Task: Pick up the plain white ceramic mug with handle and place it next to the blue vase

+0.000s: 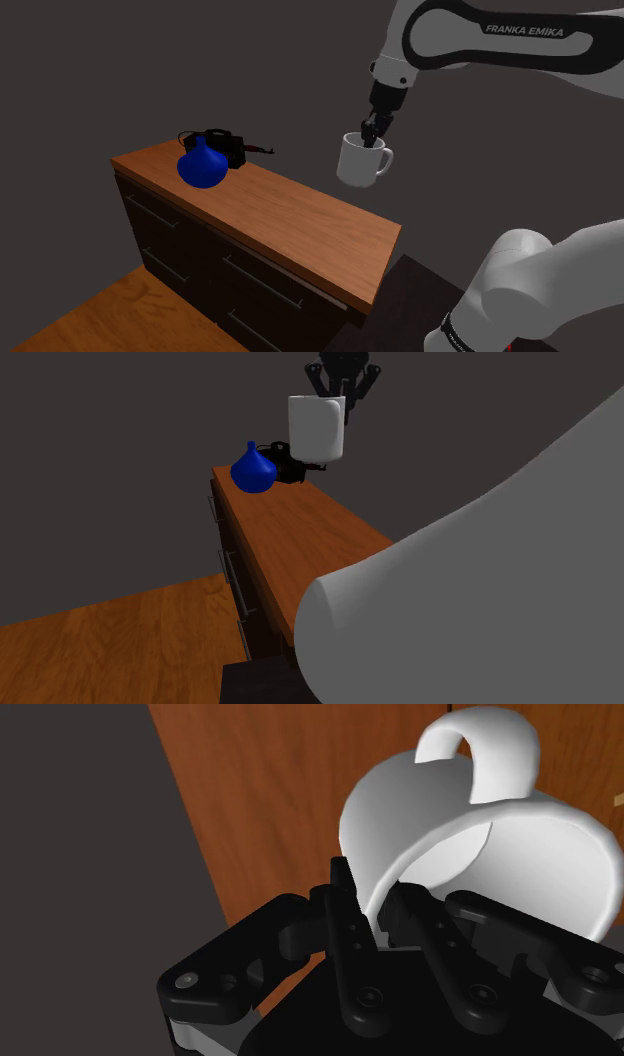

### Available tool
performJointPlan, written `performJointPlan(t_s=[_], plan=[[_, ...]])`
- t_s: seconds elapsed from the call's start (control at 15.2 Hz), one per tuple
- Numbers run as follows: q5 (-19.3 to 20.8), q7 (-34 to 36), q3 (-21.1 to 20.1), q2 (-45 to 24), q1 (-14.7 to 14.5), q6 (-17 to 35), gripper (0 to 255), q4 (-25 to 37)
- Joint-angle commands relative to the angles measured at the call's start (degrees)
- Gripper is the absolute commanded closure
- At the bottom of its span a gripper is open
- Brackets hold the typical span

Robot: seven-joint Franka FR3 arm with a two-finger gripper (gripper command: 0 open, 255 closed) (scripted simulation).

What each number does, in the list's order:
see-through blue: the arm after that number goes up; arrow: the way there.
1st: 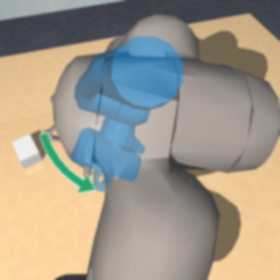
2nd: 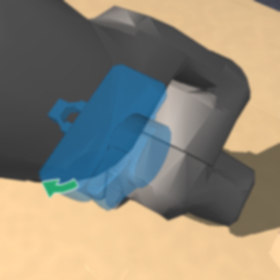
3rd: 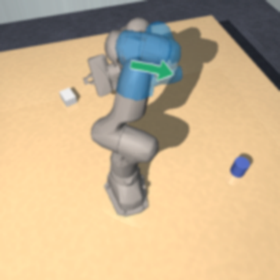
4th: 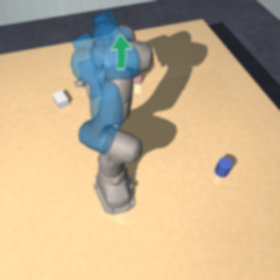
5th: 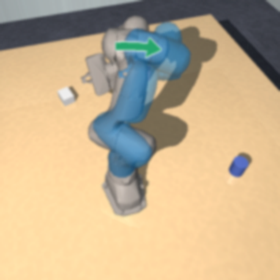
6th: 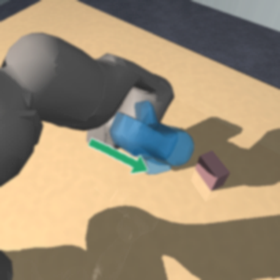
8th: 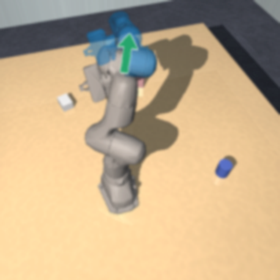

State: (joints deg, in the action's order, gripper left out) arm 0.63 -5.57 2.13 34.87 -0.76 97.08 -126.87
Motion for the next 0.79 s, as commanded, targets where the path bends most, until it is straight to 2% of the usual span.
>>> performJointPlan(t_s=[0.0,0.73], plan=[[-0.58,1.37,-1.10,-3.71,-0.52,1.23,255,2.49],[-1.02,7.87,-5.72,-27.08,-2.59,2.86,255,24.26]])
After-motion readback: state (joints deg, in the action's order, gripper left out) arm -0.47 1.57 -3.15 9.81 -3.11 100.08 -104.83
